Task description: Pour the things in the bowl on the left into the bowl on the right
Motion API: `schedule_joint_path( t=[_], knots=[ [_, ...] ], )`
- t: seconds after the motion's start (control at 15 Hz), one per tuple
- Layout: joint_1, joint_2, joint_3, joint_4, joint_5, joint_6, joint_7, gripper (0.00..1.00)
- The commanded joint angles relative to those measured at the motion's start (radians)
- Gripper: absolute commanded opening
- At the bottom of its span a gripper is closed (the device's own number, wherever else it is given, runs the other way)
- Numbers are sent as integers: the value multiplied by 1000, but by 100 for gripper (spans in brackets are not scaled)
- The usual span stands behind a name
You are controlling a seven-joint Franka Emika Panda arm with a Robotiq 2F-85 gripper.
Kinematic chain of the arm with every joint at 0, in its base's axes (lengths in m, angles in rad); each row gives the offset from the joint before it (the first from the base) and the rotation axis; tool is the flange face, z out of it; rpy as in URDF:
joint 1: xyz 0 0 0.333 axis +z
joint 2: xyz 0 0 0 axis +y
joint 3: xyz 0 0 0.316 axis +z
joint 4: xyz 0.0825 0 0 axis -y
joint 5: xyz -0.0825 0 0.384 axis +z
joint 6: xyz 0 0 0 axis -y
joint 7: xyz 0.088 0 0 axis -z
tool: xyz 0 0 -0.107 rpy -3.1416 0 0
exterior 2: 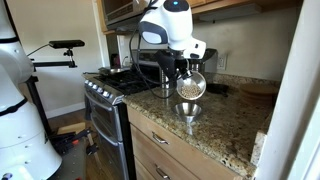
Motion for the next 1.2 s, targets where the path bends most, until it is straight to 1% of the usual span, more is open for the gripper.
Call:
schedule_joint_path(
  t=[0.0, 1.13],
  knots=[
    [-1, -27, -9, -17, 46, -17, -45, 4],
    [4, -65, -14, -85, 20, 9, -7, 4]
  ],
)
